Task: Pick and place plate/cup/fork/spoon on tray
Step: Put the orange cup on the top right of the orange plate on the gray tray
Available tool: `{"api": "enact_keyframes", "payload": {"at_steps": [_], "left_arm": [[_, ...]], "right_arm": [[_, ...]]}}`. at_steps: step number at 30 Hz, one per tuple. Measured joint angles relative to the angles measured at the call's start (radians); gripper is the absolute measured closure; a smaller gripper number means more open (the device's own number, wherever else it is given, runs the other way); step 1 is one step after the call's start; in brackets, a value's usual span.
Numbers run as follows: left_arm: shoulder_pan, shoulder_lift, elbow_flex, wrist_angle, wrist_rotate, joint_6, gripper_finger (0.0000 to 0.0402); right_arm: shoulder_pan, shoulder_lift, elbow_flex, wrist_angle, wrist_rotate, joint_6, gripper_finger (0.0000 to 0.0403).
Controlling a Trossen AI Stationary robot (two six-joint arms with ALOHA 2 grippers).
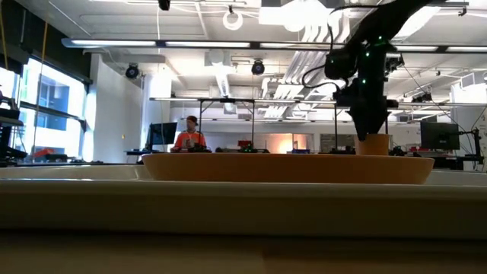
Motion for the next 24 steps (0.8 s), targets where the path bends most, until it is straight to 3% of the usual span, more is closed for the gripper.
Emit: {"api": "enact_keyframes", "payload": {"at_steps": [8, 12, 18, 24], "left_arm": [[0.0, 0.0, 0.0, 0.0, -0.009, 0.0, 0.0202], [0.0, 0.0, 0.0, 0.0, -0.01, 0.0, 0.0202], [0.0, 0.0, 0.0, 0.0, -0.018, 0.0, 0.0202], [0.0, 0.0, 0.0, 0.0, -0.045, 0.0, 0.0202]], "right_arm": [[0.0, 0.093, 0.0, 0.018, 0.008, -0.025, 0.0217], [0.0, 0.11, 0.0, 0.018, 0.033, -0.025, 0.0265], [0.0, 0.089, 0.0, 0.007, 0.021, -0.053, 0.0382], [0.016, -0.011, 0.012, -0.027, -0.005, -0.068, 0.0391]]}}
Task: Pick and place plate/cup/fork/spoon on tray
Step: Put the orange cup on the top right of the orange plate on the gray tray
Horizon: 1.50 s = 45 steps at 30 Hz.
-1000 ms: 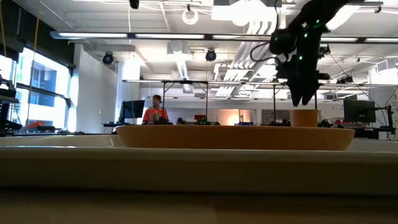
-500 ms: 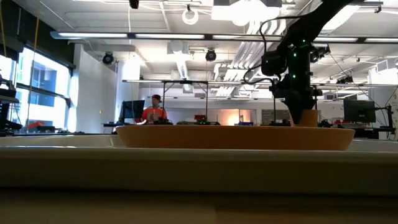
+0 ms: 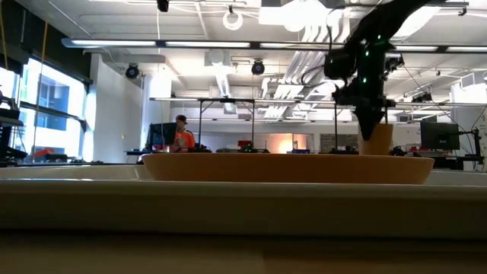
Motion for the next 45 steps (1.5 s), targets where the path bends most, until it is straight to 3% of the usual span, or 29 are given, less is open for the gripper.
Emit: {"api": "enact_keyframes", "payload": {"at_steps": [3, 10, 18, 21, 29, 34, 40, 43, 45], "left_arm": [[0.0, 0.0, 0.0, 0.0, 0.0, 0.0, 0.0202], [0.0, 0.0, 0.0, -0.001, 0.0, -0.036, 0.0202], [0.0, 0.0, 0.0, -0.001, 0.001, -0.063, 0.0202], [0.0, 0.0, 0.0, -0.003, 0.001, -0.063, 0.0202], [0.0, 0.0, 0.0, -0.006, 0.001, -0.056, 0.0202], [0.0, 0.0, 0.0, -0.008, 0.001, -0.054, 0.0202], [0.0, 0.0, 0.0, -0.008, 0.001, -0.054, 0.0202], [-0.001, 0.0, 0.0, -0.008, 0.001, -0.054, 0.0202], [0.0, 0.0, 0.0, -0.008, 0.001, -0.054, 0.0202]], "right_arm": [[0.033, -0.073, 0.055, -0.05, -0.012, -0.007, 0.0398], [0.205, -0.195, 0.281, -0.174, -0.162, 0.03, 0.04], [0.399, -0.193, 0.486, -0.283, -0.066, 0.101, 0.0402], [0.423, -0.192, 0.493, -0.294, -0.06, 0.145, 0.0402], [0.597, -0.143, 0.479, -0.327, -0.245, 0.253, 0.0402], [0.754, -0.024, 0.479, -0.395, -0.24, 0.315, 0.0402], [0.875, 0.152, 0.472, -0.48, -0.157, 0.32, 0.0403], [0.893, 0.175, 0.394, -0.417, -0.137, 0.331, 0.0403], [0.89, 0.15, 0.294, -0.328, -0.18, 0.352, 0.0403]]}}
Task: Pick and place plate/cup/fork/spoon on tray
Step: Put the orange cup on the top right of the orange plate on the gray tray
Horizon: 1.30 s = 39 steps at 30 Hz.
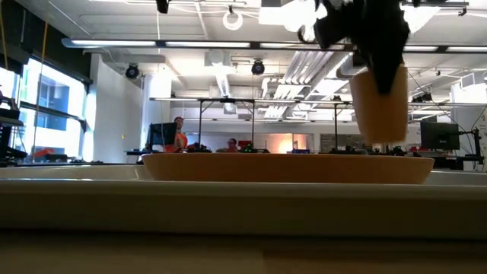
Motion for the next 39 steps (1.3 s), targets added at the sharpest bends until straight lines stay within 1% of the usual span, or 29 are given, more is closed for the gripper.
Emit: {"api": "enact_keyframes", "payload": {"at_steps": [2, 4, 8, 13, 18, 28, 39], "left_arm": [[0.0, 0.0, 0.0, 0.0, 0.0, 0.0, 0.0202], [0.0, 0.0, 0.0, 0.0, 0.0, 0.001, 0.0202], [0.0, 0.0, 0.0, 0.0, 0.0, 0.001, 0.0202], [0.001, 0.0, 0.0, 0.003, 0.0, 0.001, 0.0202], [0.001, 0.0, 0.0, 0.008, 0.0, 0.001, 0.0202], [0.001, 0.0, 0.0, 0.008, 0.0, 0.001, 0.0202], [0.001, 0.0, 0.0, 0.007, 0.0, 0.001, 0.0202]], "right_arm": [[-0.01, -0.039, -0.086, 0.061, -0.027, 0.049, 0.0403], [-0.022, -0.078, -0.15, 0.118, -0.031, 0.103, 0.0403], [-0.05, -0.103, -0.214, 0.196, -0.02, 0.148, 0.0403], [-0.077, -0.066, -0.222, 0.261, -0.021, 0.173, 0.0403], [-0.073, -0.046, -0.222, 0.242, -0.004, 0.198, 0.0403], [-0.073, -0.041, -0.222, 0.281, -0.002, 0.25, 0.0403], [-0.073, -0.027, -0.222, 0.311, -0.026, 0.294, 0.0402]]}}
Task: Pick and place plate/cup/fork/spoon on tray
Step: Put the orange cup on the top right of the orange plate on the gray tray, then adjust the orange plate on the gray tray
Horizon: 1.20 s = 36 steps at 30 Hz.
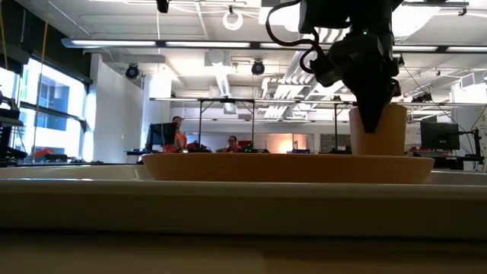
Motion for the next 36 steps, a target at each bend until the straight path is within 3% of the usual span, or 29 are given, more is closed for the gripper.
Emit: {"api": "enact_keyframes", "payload": {"at_steps": [4, 14, 23, 36], "left_arm": [[0.0, 0.0, 0.0, 0.0, 0.0, 0.0, 0.0202], [0.0, 0.0, 0.0, 0.0, 0.0, 0.0, 0.0202], [0.0, 0.0, 0.0, 0.0, 0.0, 0.0, 0.0202], [0.0, 0.0, 0.0, 0.0, 0.0, 0.0, 0.0202]], "right_arm": [[0.0, 0.0, 0.0, 0.002, 0.0, 0.0, 0.0387], [0.0, 0.0, 0.0, 0.004, -0.009, -0.006, 0.0275], [0.0, 0.0, 0.0, 0.004, -0.044, -0.044, 0.0203], [-0.001, -0.001, 0.0, 0.004, -0.044, -0.057, 0.0183]]}}
